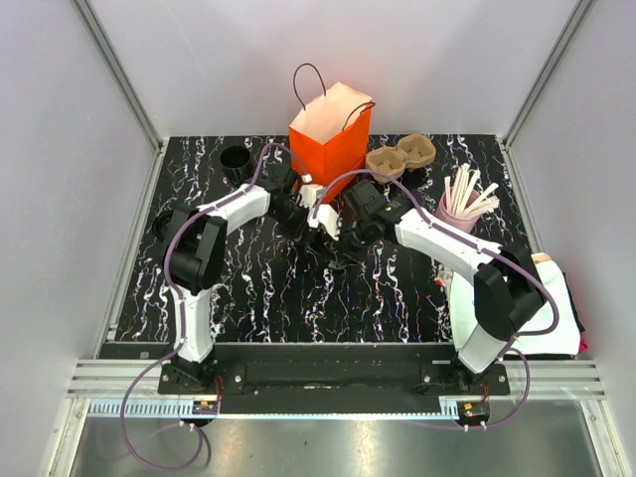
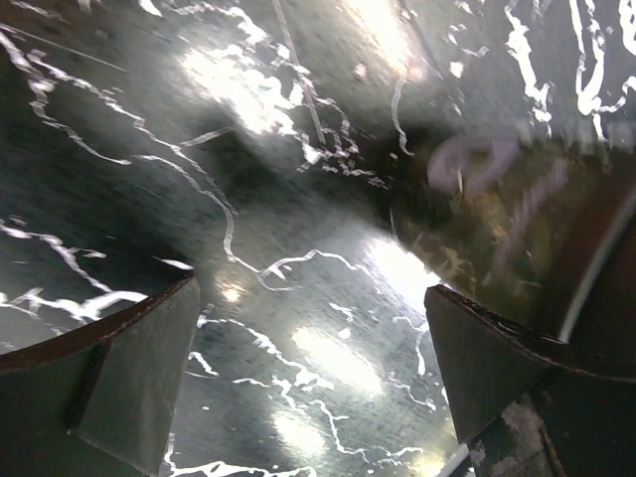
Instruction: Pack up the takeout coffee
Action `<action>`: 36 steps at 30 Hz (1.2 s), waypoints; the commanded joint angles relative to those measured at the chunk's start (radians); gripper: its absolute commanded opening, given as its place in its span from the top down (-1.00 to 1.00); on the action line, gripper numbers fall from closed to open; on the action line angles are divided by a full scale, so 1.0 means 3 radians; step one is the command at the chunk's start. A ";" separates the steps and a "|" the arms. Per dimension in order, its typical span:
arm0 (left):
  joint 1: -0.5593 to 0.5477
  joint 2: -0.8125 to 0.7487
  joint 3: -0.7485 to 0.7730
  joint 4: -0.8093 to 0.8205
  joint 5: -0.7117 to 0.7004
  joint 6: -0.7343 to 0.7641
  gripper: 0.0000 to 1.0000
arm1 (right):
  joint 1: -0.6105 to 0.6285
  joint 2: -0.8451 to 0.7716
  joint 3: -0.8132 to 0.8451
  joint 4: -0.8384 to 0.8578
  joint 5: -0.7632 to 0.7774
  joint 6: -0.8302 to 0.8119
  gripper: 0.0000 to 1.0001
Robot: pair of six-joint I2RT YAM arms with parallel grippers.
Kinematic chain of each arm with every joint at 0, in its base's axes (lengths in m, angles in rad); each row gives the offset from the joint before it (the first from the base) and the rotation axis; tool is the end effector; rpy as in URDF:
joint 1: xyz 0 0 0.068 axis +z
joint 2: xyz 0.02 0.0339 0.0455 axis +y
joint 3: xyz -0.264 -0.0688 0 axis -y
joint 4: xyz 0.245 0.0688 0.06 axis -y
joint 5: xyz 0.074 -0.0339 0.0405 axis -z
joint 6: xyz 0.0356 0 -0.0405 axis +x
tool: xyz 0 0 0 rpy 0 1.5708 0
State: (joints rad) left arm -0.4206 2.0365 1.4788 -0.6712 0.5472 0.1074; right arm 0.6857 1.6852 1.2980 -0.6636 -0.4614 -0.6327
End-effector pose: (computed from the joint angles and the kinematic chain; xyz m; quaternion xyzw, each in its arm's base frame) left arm 0.3696 -0.1856 0.1723 0.2919 0.9039 -0.2885 0.1203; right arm 0.2626 0.2353 0.2469 -0.6227 0.7077 0.2275 0.2443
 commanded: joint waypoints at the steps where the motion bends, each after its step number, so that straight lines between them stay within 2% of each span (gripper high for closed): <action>1: -0.0076 -0.0269 -0.0046 0.0100 0.0231 0.0072 -0.98 | -0.0117 -0.0192 -0.0062 0.0115 0.0157 -0.0079 0.55; 15: -0.0306 -0.0274 -0.0036 0.0059 0.0553 0.0133 -0.98 | -0.0588 -0.0335 -0.0129 0.0192 0.0300 -0.0161 0.56; 23: -0.0331 -0.0335 -0.0015 0.0141 0.1090 0.0169 -0.98 | -0.0777 -0.0458 -0.0093 0.0279 0.0336 -0.0075 0.56; 27: -0.0326 -0.0417 -0.0031 0.0212 0.1330 0.0164 -0.98 | -0.0777 -0.0489 -0.0027 0.0345 0.0306 0.0333 0.36; 32: -0.0143 -0.0805 -0.0138 0.0299 0.1479 0.0179 -0.98 | -0.0630 -0.0565 0.0086 0.0392 0.0331 0.0943 0.24; 36: 0.0164 -0.1087 -0.0271 0.0300 0.1454 0.0220 -0.98 | -0.0201 -0.0611 0.0127 0.0458 0.0912 0.1213 0.07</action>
State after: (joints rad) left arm -0.4652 1.8343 1.4273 -0.6262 0.9287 0.1493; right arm 0.4995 1.5620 1.2755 -0.5804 -0.3305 -0.4084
